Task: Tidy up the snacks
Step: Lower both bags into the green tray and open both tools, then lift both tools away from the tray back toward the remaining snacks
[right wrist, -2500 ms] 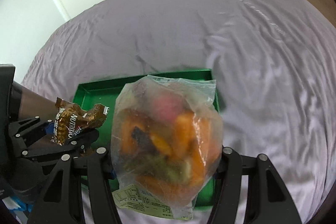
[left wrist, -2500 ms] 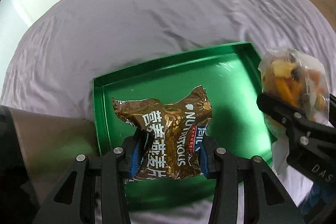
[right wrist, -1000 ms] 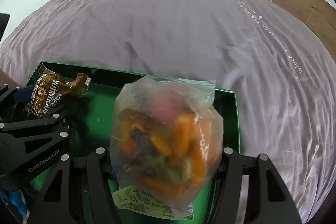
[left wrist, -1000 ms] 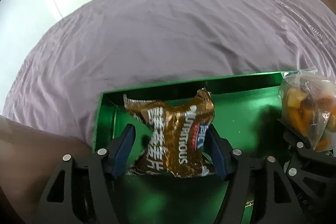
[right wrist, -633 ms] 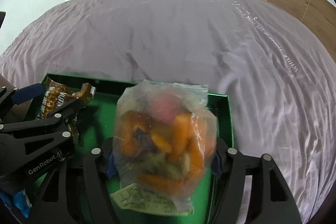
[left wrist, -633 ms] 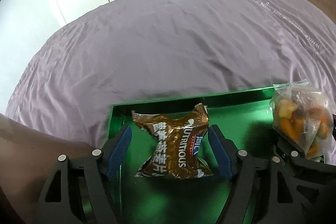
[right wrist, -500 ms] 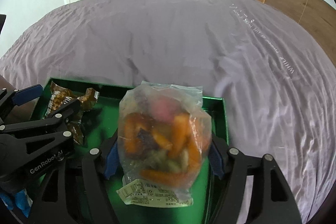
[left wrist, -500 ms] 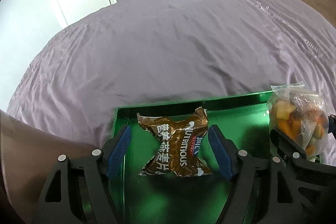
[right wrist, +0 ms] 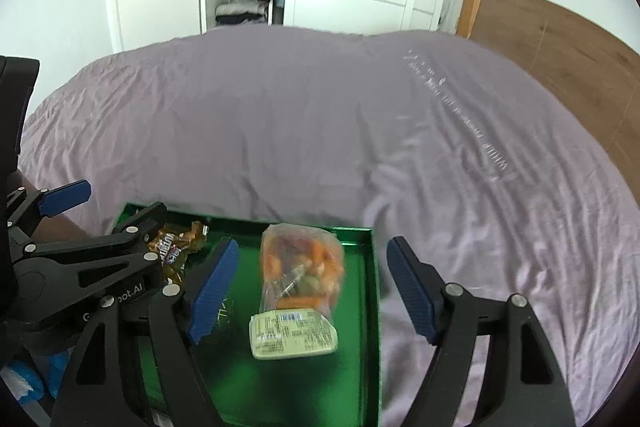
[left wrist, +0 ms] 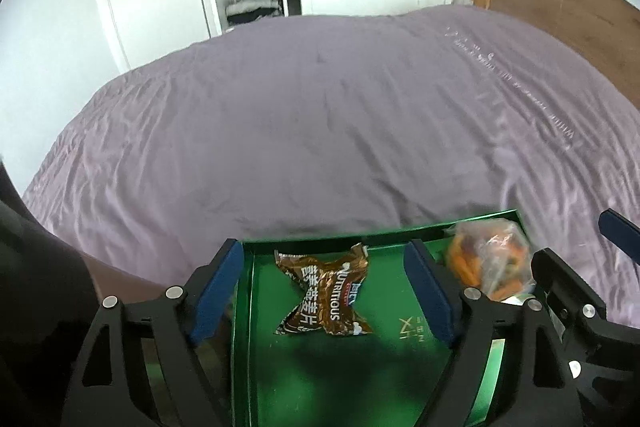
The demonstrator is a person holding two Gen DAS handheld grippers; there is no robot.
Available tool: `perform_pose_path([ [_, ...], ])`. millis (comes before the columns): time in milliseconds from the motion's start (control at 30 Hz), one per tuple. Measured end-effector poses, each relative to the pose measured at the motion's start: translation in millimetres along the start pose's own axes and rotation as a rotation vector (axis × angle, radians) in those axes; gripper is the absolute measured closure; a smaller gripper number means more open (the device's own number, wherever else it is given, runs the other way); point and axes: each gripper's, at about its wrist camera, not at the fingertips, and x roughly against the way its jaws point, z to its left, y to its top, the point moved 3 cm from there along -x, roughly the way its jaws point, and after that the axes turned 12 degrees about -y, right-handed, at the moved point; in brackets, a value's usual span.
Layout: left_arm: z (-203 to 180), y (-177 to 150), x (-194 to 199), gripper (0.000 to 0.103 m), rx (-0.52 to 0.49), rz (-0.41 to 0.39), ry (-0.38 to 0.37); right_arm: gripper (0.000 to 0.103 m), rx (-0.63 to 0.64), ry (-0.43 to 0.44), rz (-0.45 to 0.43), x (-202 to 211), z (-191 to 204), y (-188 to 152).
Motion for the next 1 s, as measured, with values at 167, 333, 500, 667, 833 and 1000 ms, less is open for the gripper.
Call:
perform_pose_path([
  [167,-1.7,6.8,17.7,0.025,-0.016,-0.02,-0.008,0.0,-0.026,-0.007,-0.024,18.2,-5.9,5.8],
  [333,-4.8,11.3,31.5,0.025,-0.028,-0.033,-0.014,0.0,-0.043,-0.014,-0.034,34.4,-10.9,7.5],
  [500,-13.8,12.8,47.7,0.025,-0.051,-0.039,-0.039,0.0,-0.06,-0.037,-0.037,55.2,-20.4,6.4],
  [667,-22.9,15.9,70.1,0.025,-0.082,-0.051,-0.077,0.0,-0.071,-0.069,-0.024,81.3,-29.3,5.0],
  [833,-29.8,21.0,98.3,0.025,-0.115,-0.079,-0.107,0.0,-0.09,-0.092,-0.007,107.0,-35.5,2.8],
  [1000,-29.9,27.7,126.5,0.023,-0.131,-0.103,-0.124,0.0,-0.113,-0.1,-0.021,139.3,-34.6,4.6],
])
